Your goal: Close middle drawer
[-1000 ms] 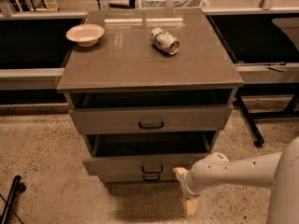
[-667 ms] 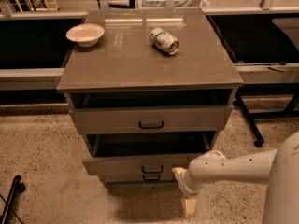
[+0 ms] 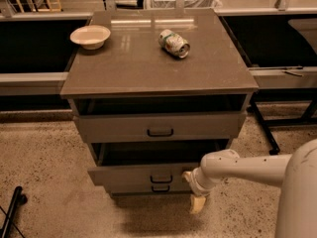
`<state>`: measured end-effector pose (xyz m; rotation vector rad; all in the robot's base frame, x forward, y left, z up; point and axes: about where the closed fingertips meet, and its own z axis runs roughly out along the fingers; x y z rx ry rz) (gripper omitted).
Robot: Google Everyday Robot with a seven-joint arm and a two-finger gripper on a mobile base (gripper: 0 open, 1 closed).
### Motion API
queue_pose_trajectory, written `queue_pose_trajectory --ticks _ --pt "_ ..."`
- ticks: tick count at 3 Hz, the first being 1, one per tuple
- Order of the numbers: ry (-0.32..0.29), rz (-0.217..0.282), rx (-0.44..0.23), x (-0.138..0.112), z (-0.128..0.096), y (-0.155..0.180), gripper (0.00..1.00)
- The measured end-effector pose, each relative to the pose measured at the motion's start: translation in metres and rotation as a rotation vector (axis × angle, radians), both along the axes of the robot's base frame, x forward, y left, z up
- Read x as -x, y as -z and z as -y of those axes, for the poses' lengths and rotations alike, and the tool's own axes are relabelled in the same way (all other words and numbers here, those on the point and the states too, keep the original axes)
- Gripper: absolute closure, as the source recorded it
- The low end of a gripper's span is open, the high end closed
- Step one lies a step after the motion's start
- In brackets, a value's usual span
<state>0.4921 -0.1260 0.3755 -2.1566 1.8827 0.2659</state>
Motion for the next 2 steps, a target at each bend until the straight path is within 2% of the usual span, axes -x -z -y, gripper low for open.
queue_pose_trajectory --ticks 2 --pt "0.034 0.024 -0.005 -0.034 0.003 -0.003 0.65"
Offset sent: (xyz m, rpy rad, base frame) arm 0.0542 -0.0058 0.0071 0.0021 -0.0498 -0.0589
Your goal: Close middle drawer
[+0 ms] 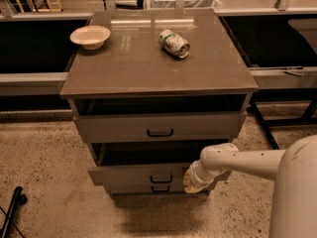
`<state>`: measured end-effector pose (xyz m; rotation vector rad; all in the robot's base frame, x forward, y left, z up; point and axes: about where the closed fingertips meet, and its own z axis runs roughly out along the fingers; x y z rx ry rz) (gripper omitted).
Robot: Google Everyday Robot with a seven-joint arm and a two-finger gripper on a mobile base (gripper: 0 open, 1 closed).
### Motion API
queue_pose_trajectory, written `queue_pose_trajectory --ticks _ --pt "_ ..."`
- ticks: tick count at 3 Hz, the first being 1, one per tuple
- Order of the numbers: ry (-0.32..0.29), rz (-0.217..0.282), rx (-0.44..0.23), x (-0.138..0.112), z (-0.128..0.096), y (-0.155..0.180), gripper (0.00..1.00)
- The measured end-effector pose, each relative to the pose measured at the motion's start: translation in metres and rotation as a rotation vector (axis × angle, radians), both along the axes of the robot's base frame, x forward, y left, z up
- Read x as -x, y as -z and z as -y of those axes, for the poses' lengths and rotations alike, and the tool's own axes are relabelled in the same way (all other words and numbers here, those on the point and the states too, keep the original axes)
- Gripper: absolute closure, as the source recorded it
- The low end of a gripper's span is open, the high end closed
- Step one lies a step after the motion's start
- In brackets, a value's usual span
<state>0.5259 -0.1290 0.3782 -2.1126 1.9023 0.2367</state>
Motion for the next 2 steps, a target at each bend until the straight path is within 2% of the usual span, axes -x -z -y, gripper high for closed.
queue_pose_trajectory --ticks 1,2 --pt "0.007 0.02 0.006 -0.0111 -0.002 -0.0012 0.89" --pt "0.007 0.02 0.006 -0.0112 -0.0021 -0.0011 0.86"
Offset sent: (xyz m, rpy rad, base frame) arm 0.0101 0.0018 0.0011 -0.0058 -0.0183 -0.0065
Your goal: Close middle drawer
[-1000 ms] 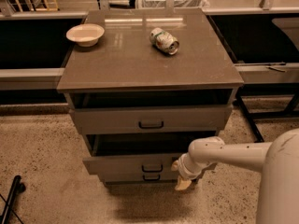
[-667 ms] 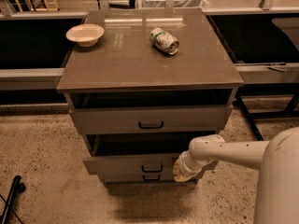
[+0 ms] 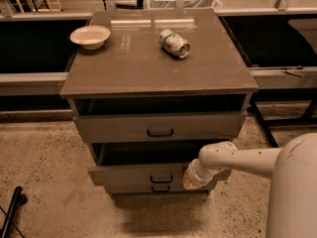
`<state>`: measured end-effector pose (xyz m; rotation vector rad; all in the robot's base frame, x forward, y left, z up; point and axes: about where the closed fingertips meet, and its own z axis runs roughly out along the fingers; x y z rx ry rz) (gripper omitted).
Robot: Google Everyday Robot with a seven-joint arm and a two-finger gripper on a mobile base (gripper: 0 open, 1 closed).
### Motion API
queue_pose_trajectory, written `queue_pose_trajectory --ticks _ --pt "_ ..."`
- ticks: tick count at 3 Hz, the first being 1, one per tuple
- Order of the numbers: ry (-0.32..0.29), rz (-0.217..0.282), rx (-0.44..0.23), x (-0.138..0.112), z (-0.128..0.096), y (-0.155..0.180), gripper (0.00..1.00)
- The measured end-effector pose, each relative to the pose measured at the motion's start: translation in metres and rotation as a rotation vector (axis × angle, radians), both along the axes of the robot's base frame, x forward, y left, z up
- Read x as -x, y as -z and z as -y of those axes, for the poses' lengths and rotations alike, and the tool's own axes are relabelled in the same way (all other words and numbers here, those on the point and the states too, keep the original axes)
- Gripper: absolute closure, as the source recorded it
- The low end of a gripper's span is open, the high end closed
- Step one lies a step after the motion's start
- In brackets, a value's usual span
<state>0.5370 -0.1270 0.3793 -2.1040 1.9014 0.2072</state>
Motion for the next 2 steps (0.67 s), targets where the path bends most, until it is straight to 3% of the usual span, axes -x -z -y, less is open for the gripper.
queue_pose_trajectory --ticks 2 --pt "0.0 0.0 0.0 0.0 0.0 0.0001 0.39"
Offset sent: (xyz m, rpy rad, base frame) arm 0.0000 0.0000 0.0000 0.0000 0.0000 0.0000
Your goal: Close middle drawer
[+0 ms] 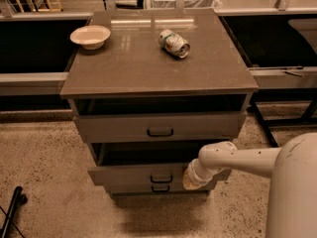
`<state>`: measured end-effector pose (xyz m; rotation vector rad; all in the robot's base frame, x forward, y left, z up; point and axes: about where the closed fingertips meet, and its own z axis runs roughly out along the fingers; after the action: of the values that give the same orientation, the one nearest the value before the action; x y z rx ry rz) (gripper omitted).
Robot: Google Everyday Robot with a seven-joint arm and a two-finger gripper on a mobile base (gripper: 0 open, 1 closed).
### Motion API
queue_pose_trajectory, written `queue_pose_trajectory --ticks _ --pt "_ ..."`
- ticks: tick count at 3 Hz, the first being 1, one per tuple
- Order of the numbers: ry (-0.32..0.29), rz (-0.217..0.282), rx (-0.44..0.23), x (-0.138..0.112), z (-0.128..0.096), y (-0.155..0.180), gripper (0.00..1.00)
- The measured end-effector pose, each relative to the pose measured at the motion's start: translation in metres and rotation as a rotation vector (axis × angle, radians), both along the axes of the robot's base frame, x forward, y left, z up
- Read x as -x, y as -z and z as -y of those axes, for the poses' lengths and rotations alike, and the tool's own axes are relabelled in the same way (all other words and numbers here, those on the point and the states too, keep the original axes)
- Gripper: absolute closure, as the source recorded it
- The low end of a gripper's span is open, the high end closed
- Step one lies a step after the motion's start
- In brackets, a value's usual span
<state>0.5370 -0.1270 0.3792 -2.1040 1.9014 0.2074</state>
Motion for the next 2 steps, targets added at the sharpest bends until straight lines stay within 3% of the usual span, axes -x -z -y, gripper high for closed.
queue_pose_trajectory --ticks 1,2 --pt "0.0 0.0 0.0 0.0 0.0 0.0 0.16" --pt "0.0 0.0 0.0 0.0001 0.0 0.0001 0.0"
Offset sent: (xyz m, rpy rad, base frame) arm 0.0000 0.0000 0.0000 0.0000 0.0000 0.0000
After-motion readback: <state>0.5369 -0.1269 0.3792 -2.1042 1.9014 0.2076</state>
